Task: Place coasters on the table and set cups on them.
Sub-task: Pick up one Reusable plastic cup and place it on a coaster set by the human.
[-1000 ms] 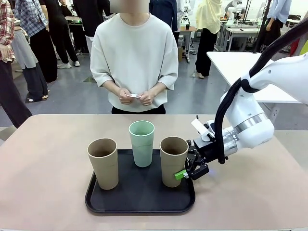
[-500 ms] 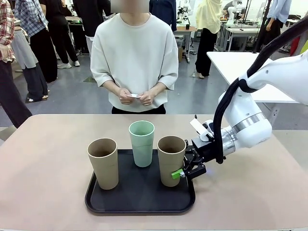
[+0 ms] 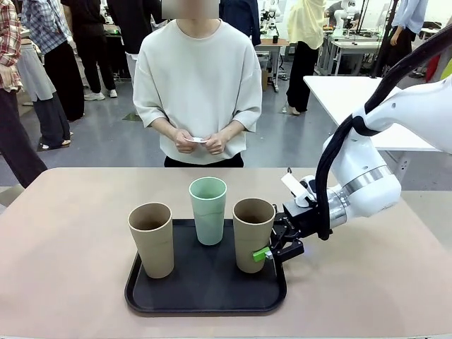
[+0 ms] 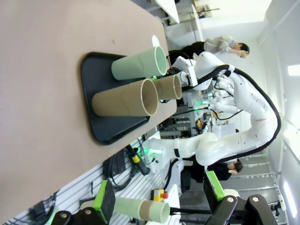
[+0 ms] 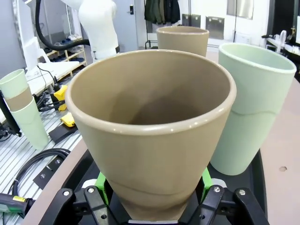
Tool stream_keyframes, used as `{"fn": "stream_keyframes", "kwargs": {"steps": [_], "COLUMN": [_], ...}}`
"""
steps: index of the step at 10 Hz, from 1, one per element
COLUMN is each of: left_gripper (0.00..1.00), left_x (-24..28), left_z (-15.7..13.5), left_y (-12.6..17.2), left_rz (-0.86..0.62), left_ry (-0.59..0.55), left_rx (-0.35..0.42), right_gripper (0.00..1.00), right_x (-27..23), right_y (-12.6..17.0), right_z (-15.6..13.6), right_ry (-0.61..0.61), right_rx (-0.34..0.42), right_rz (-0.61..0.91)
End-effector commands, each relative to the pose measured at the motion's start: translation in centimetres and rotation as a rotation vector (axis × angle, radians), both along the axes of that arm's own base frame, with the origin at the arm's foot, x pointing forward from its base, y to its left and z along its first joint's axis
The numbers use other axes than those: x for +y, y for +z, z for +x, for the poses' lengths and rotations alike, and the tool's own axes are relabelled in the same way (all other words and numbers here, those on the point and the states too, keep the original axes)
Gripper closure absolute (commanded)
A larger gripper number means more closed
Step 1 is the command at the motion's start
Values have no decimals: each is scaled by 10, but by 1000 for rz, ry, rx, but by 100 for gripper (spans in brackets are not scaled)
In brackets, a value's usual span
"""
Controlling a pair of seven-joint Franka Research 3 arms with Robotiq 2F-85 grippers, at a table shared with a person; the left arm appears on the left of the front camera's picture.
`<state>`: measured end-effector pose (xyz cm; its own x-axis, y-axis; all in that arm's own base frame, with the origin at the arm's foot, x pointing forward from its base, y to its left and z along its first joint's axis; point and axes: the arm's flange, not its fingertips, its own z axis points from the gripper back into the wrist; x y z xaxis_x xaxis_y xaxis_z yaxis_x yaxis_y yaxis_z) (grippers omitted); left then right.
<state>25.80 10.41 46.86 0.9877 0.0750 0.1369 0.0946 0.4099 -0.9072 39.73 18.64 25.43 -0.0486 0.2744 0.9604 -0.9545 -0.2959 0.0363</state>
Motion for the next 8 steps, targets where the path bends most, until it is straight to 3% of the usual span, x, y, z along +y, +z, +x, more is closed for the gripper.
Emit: {"fn": "stream_keyframes", "kwargs": {"steps": [1, 4, 6, 8], "left_gripper": [0, 0, 0, 0], "left_x": [1, 1, 1, 1], "left_z": [-1, -1, -1, -1], "left_y": [1, 1, 1, 1], "left_rz": [-10, -10, -10, -10], "left_ry": [-1, -1, -1, -1], "left_rx": [-8, -8, -8, -8], "right_gripper": [74, 74, 74, 74], "right_x": [-15, -39, -55, -67], "right_y": [35, 105, 143, 159], "right_z": [-17, -24, -13, 3], "right_ry": [-5, -63, -126, -175], "right_rx": [-24, -29, 22, 61], "right_rz": [30, 2, -33, -42]}}
